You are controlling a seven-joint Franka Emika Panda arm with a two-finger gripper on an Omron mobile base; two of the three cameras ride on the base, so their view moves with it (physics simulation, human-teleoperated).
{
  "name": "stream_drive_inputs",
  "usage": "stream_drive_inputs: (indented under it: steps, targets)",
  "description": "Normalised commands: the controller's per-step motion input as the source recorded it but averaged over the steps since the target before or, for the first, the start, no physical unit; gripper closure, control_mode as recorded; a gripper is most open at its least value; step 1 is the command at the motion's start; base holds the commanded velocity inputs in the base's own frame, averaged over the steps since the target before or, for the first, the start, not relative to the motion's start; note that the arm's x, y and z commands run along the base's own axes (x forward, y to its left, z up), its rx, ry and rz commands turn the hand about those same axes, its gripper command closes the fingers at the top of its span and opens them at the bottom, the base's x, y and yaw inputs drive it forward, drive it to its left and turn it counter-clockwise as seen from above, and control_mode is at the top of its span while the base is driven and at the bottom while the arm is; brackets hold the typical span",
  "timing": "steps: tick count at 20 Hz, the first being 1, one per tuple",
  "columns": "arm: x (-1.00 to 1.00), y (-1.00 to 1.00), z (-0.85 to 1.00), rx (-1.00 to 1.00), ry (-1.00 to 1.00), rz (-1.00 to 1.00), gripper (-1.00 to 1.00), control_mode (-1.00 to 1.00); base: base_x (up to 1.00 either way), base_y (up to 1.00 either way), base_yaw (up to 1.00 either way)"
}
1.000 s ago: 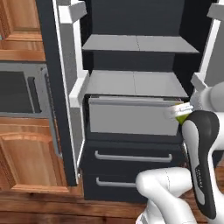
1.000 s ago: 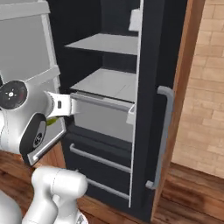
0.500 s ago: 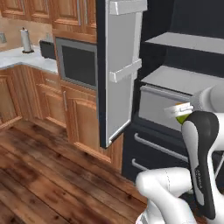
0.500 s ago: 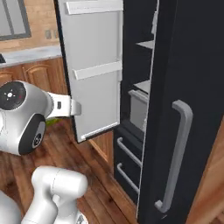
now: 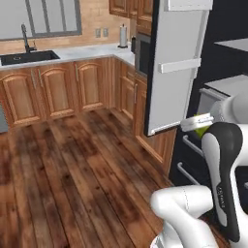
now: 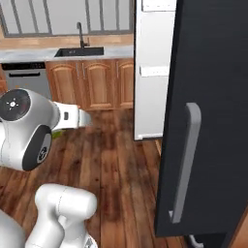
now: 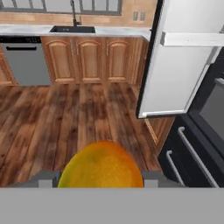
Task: Retrieve the banana and mango from the fridge and place them into the bowl on the dining table.
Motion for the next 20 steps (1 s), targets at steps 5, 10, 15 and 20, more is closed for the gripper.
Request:
stream_drive_inputs:
  steps: [5, 10, 15, 20]
  targets:
    - [0.0, 0.0, 0.0, 0.0, 0.0, 0.0, 1.0, 1.0, -1.0, 0.18, 0.59]
    - [0.0, 0.0, 0.0, 0.0, 0.0, 0.0, 1.0, 1.0, -1.0, 0.58, 0.57]
    - [0.0, 0.0, 0.0, 0.0, 0.0, 0.0, 1.0, 1.0, -0.49, 0.94, 0.45]
    - [0.0, 0.0, 0.0, 0.0, 0.0, 0.0, 1.0, 1.0, 0.33, 1.0, 0.19]
